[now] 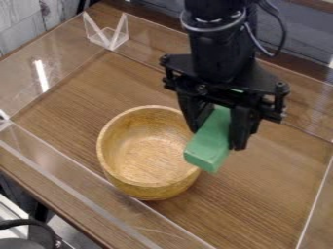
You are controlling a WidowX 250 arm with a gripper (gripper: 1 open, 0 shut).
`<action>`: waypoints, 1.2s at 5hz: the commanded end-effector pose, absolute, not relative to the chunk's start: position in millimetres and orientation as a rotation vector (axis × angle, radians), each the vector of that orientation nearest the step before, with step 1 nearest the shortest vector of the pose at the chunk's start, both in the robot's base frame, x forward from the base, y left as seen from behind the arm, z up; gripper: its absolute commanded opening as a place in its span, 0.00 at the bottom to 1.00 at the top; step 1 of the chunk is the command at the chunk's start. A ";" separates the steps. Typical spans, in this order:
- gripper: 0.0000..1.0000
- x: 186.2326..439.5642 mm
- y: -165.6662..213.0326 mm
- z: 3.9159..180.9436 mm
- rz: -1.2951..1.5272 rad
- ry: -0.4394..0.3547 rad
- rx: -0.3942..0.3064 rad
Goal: Put the green block in the brown bowl
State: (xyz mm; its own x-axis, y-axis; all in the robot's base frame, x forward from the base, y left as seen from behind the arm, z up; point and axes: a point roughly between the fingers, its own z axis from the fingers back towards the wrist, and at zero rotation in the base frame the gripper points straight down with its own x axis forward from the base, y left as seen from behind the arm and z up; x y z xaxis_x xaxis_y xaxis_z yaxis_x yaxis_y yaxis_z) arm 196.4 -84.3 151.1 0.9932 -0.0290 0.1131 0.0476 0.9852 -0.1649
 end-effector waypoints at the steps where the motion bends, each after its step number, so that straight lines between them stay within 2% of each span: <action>1: 0.00 197.7 -87.2 159.7 -0.055 -0.150 -0.184; 6: 0.00 195.3 -88.7 162.3 -0.075 -0.168 -0.198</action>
State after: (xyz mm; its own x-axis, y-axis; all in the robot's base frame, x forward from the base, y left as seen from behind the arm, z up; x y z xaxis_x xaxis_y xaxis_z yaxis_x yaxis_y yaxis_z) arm 193.7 -86.9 153.2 0.9897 -0.0533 0.1329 0.0768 0.9810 -0.1781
